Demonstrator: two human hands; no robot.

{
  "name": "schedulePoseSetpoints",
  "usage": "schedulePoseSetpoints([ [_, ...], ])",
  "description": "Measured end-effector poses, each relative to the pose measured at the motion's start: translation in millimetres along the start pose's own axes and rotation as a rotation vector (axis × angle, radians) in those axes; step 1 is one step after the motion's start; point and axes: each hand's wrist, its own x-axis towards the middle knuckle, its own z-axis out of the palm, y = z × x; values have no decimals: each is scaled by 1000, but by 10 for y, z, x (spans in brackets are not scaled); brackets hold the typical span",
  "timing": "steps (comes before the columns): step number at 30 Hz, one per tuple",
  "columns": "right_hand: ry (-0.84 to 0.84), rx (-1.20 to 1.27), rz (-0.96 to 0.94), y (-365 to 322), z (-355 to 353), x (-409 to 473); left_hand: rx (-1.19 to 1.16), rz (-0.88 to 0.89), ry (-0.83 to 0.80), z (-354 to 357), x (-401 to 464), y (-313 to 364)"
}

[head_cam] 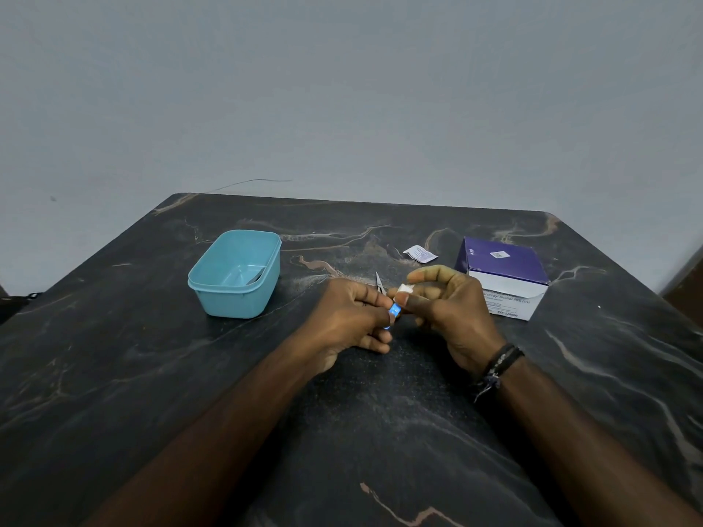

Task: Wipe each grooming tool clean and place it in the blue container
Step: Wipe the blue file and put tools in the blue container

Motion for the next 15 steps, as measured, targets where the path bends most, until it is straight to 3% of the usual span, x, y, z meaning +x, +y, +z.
schedulePoseSetpoints([
  [15, 15, 197, 99, -33, 5, 33, -44, 39, 5, 0, -4, 3],
])
